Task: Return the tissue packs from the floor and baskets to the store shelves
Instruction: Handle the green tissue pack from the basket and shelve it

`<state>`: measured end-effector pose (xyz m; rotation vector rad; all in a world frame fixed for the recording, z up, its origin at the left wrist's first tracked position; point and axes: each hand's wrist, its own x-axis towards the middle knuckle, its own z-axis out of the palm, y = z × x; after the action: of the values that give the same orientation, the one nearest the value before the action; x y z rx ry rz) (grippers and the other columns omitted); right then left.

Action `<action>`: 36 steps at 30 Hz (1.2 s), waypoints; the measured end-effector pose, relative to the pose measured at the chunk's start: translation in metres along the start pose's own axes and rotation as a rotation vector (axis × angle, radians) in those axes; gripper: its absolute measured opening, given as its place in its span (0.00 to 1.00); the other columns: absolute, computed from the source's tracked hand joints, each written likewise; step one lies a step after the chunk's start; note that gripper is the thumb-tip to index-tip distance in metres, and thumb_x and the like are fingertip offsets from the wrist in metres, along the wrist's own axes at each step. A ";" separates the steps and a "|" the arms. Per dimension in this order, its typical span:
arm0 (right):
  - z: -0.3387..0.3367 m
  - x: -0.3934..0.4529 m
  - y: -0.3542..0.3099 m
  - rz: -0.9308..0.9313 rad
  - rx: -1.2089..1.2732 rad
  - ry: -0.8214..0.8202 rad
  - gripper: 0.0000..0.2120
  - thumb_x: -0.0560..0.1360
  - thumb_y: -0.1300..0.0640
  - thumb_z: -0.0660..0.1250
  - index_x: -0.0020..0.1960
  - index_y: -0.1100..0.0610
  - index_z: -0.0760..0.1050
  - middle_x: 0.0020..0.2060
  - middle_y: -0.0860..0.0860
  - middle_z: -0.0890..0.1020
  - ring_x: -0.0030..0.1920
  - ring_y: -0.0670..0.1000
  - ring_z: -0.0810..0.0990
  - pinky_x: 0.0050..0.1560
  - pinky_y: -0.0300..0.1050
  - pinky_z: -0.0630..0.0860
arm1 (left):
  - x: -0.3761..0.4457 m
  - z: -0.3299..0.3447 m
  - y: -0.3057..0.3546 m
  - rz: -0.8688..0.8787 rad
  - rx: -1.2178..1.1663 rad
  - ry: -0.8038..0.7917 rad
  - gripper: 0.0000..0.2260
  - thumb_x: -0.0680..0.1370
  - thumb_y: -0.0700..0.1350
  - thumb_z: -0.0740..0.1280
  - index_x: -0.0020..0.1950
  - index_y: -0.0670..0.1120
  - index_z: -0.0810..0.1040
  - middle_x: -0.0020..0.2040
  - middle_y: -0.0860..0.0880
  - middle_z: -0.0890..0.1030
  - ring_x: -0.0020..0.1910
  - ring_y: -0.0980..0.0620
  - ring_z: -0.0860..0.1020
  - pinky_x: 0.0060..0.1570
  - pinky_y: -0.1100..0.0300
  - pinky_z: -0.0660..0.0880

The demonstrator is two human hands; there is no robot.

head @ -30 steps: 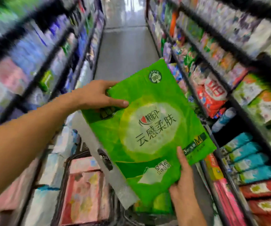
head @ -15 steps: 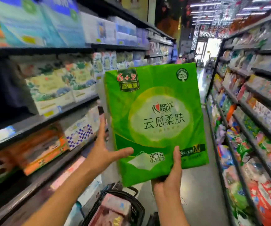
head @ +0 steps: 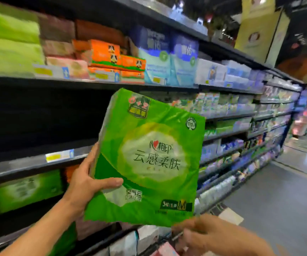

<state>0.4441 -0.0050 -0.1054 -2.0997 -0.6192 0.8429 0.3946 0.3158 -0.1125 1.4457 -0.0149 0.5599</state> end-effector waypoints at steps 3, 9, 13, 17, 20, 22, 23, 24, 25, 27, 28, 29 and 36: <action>-0.041 0.002 -0.060 -0.255 -0.043 0.242 0.46 0.53 0.26 0.77 0.65 0.50 0.77 0.48 0.51 0.87 0.50 0.54 0.86 0.56 0.57 0.81 | -0.010 -0.037 0.029 0.049 0.188 0.033 0.53 0.52 0.32 0.85 0.72 0.61 0.71 0.60 0.67 0.81 0.57 0.64 0.81 0.49 0.69 0.79; -0.081 0.086 -0.152 -0.609 -0.720 0.682 0.61 0.53 0.25 0.74 0.79 0.40 0.52 0.78 0.50 0.60 0.77 0.52 0.60 0.75 0.59 0.62 | -0.028 -0.099 0.084 0.075 0.396 0.006 0.50 0.54 0.30 0.83 0.68 0.65 0.75 0.58 0.61 0.84 0.56 0.58 0.83 0.51 0.65 0.80; -0.061 0.123 -0.171 -0.643 -0.474 0.253 0.63 0.51 0.31 0.81 0.78 0.37 0.54 0.74 0.37 0.67 0.75 0.41 0.64 0.75 0.48 0.64 | -0.037 -0.142 0.127 0.104 0.492 -0.026 0.50 0.53 0.32 0.83 0.68 0.66 0.75 0.57 0.58 0.85 0.56 0.56 0.83 0.52 0.62 0.81; -0.005 0.127 -0.205 -0.708 -0.237 0.116 0.54 0.49 0.34 0.83 0.68 0.44 0.64 0.57 0.33 0.81 0.57 0.37 0.80 0.54 0.34 0.77 | -0.036 -0.179 0.169 0.118 0.588 -0.091 0.51 0.53 0.35 0.84 0.68 0.70 0.74 0.59 0.57 0.85 0.58 0.55 0.83 0.57 0.52 0.80; 0.032 0.135 -0.219 -0.821 -0.090 0.263 0.46 0.49 0.46 0.86 0.63 0.47 0.72 0.50 0.38 0.85 0.50 0.40 0.84 0.46 0.33 0.79 | -0.028 -0.201 0.196 0.110 0.716 -0.100 0.52 0.53 0.37 0.84 0.69 0.71 0.71 0.60 0.62 0.83 0.60 0.60 0.81 0.61 0.52 0.78; 0.048 0.142 -0.225 -0.887 0.057 0.349 0.40 0.50 0.53 0.85 0.60 0.50 0.76 0.46 0.41 0.87 0.46 0.41 0.85 0.42 0.32 0.78 | -0.022 -0.215 0.213 0.125 0.902 -0.074 0.54 0.53 0.44 0.86 0.71 0.75 0.66 0.64 0.68 0.78 0.64 0.66 0.75 0.66 0.58 0.72; 0.055 0.147 -0.227 -0.908 0.109 0.394 0.40 0.47 0.51 0.86 0.57 0.50 0.77 0.45 0.42 0.87 0.45 0.42 0.85 0.41 0.32 0.78 | -0.020 -0.220 0.219 0.148 0.984 -0.023 0.55 0.53 0.47 0.86 0.72 0.75 0.63 0.66 0.70 0.74 0.66 0.67 0.72 0.68 0.61 0.69; 0.059 0.153 -0.229 -0.915 0.145 0.444 0.41 0.44 0.49 0.86 0.55 0.49 0.78 0.44 0.42 0.87 0.44 0.42 0.85 0.40 0.33 0.79 | -0.021 -0.226 0.223 0.195 1.059 0.069 0.55 0.54 0.51 0.86 0.74 0.73 0.62 0.67 0.69 0.72 0.67 0.66 0.70 0.68 0.64 0.66; 0.064 0.158 -0.231 -0.922 0.194 0.486 0.40 0.43 0.48 0.85 0.54 0.48 0.79 0.43 0.42 0.87 0.44 0.42 0.86 0.39 0.34 0.79 | -0.023 -0.232 0.222 0.271 1.124 0.193 0.54 0.55 0.56 0.85 0.75 0.71 0.62 0.69 0.67 0.71 0.69 0.64 0.68 0.68 0.64 0.64; 0.069 0.168 -0.234 -0.932 0.270 0.543 0.40 0.41 0.46 0.86 0.53 0.48 0.80 0.43 0.43 0.87 0.42 0.44 0.86 0.39 0.37 0.81 | -0.031 -0.250 0.207 0.443 1.082 0.460 0.51 0.57 0.62 0.81 0.76 0.68 0.61 0.74 0.57 0.70 0.72 0.56 0.68 0.71 0.57 0.64; 0.072 0.172 -0.237 -0.931 0.291 0.562 0.41 0.41 0.43 0.86 0.53 0.48 0.80 0.43 0.43 0.87 0.42 0.44 0.86 0.39 0.38 0.81 | -0.035 -0.259 0.192 0.465 0.968 0.564 0.52 0.58 0.63 0.81 0.77 0.67 0.59 0.75 0.54 0.68 0.73 0.54 0.68 0.72 0.54 0.65; 0.076 0.176 -0.241 -0.929 0.321 0.581 0.39 0.43 0.42 0.86 0.53 0.47 0.80 0.44 0.43 0.87 0.42 0.45 0.86 0.40 0.38 0.82 | -0.038 -0.270 0.173 0.424 0.854 0.639 0.54 0.57 0.64 0.81 0.77 0.66 0.56 0.76 0.52 0.66 0.73 0.52 0.67 0.72 0.51 0.66; 0.120 0.219 -0.265 -0.914 0.536 0.579 0.38 0.42 0.36 0.84 0.50 0.45 0.81 0.43 0.44 0.87 0.41 0.45 0.86 0.39 0.42 0.83 | -0.039 -0.310 0.108 0.016 0.437 0.340 0.59 0.59 0.56 0.84 0.72 0.80 0.44 0.74 0.51 0.70 0.66 0.48 0.78 0.64 0.47 0.77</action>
<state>0.4625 0.3509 -0.0298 -1.2462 -0.8040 -0.1260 0.2215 0.5939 -0.0717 1.7531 0.3856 0.8534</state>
